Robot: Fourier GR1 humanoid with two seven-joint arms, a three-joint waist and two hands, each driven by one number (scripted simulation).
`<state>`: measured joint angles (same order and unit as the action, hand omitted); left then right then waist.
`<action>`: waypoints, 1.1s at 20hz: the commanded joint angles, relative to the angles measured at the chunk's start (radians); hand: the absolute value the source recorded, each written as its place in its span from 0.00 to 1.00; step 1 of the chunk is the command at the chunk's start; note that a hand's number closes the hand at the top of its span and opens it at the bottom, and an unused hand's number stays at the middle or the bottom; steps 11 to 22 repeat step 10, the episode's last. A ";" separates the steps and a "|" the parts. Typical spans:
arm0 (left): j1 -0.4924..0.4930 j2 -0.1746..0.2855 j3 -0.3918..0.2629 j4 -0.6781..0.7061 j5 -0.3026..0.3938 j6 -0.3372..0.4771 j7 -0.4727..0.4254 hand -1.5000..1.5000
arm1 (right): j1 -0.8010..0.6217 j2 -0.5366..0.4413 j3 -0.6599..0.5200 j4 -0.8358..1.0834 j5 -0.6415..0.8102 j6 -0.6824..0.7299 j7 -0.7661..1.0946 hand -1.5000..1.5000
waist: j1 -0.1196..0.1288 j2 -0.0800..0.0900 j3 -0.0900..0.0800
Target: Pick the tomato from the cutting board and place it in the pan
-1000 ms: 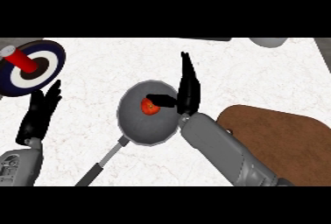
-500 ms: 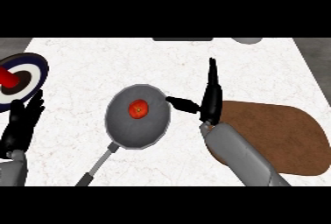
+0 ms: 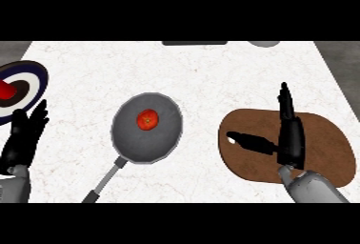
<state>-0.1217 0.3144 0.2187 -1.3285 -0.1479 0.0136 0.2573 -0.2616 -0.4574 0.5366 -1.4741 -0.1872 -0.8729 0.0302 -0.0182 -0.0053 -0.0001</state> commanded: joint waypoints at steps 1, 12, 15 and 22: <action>0.005 -0.007 0.002 0.005 -0.010 0.011 -0.033 0.50 | 0.202 -0.149 -0.063 -0.198 -0.047 0.094 -0.044 0.00 | -0.002 0.001 0.000; 0.017 -0.007 0.003 -0.019 -0.011 -0.013 -0.005 0.50 | 0.448 -0.246 -0.301 -0.320 -0.122 0.303 -0.148 0.00 | 0.011 0.004 0.000; 0.017 -0.007 0.003 -0.019 -0.011 -0.013 -0.005 0.50 | 0.448 -0.246 -0.301 -0.320 -0.122 0.303 -0.148 0.00 | 0.011 0.004 0.000; 0.017 -0.007 0.003 -0.019 -0.011 -0.013 -0.005 0.50 | 0.448 -0.246 -0.301 -0.320 -0.122 0.303 -0.148 0.00 | 0.011 0.004 0.000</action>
